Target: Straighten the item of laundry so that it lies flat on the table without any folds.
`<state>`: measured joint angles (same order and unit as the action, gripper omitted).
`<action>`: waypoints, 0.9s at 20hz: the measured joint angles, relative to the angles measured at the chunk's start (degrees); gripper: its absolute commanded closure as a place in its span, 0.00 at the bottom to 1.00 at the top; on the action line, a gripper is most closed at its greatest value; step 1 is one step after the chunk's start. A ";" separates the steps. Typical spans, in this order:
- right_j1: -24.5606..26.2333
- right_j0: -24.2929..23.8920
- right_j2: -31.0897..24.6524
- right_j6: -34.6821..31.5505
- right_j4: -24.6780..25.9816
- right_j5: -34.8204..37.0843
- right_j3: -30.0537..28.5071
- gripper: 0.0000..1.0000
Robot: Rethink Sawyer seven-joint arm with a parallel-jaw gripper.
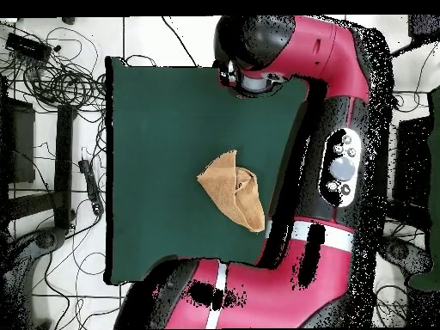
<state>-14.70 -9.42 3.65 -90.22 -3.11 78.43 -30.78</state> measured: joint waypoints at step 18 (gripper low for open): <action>-0.16 0.00 0.00 0.00 0.00 -2.35 -1.62 1.00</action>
<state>-14.86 -9.42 3.65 -90.22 -3.11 76.08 -32.41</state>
